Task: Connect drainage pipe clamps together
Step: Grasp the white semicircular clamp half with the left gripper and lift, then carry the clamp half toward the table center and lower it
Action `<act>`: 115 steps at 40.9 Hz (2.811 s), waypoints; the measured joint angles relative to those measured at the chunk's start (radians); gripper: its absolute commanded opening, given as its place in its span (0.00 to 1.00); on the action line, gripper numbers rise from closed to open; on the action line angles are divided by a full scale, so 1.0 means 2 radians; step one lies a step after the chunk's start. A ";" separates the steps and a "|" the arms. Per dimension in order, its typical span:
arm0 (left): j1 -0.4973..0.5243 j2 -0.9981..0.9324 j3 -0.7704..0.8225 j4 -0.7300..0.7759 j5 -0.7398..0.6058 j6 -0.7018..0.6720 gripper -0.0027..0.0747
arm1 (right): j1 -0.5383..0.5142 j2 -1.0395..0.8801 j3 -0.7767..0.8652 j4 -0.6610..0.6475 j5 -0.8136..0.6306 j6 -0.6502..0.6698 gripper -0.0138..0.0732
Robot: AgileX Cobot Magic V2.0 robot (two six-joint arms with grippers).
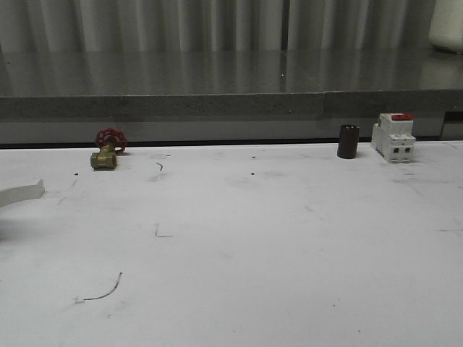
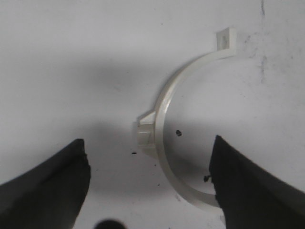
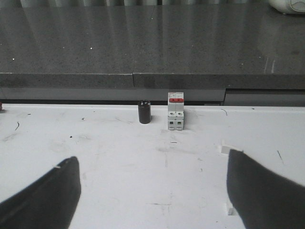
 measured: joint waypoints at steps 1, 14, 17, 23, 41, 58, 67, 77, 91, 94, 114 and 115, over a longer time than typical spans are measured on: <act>-0.001 0.009 -0.006 0.000 0.007 0.000 0.67 | 0.000 0.000 0.000 0.000 0.000 0.000 0.90; -0.008 0.099 -0.081 0.013 0.066 0.000 0.67 | 0.000 0.000 0.000 0.000 0.000 0.000 0.90; -0.008 0.106 -0.090 0.018 0.076 0.000 0.64 | 0.000 0.000 0.000 0.000 0.000 0.000 0.90; -0.008 0.108 -0.093 0.026 0.084 0.001 0.49 | 0.000 0.000 0.000 0.000 0.000 0.000 0.90; -0.031 0.109 -0.093 0.046 0.091 0.001 0.05 | 0.000 0.000 0.000 0.000 0.000 0.000 0.90; -0.064 0.102 -0.136 0.058 0.129 -0.086 0.05 | 0.000 0.000 0.000 0.000 0.000 0.000 0.90; -0.149 0.100 -0.189 0.093 0.170 -0.184 0.05 | 0.000 0.000 0.000 0.000 0.000 0.000 0.90; -0.238 0.115 -0.239 0.091 0.159 -0.244 0.05 | 0.000 0.000 0.000 0.000 0.000 0.000 0.90; -0.290 0.132 -0.249 0.086 0.091 -0.399 0.05 | 0.000 0.000 0.000 0.000 0.000 0.000 0.90; -0.290 0.144 -0.249 0.086 0.096 -0.409 0.05 | 0.000 0.000 0.000 0.000 0.000 0.000 0.90; -0.293 0.192 -0.251 0.097 0.112 -0.415 0.05 | 0.000 0.000 0.000 0.000 0.000 0.000 0.90; -0.293 0.192 -0.251 0.097 0.113 -0.415 0.05 | 0.000 0.000 0.000 0.000 0.000 0.000 0.90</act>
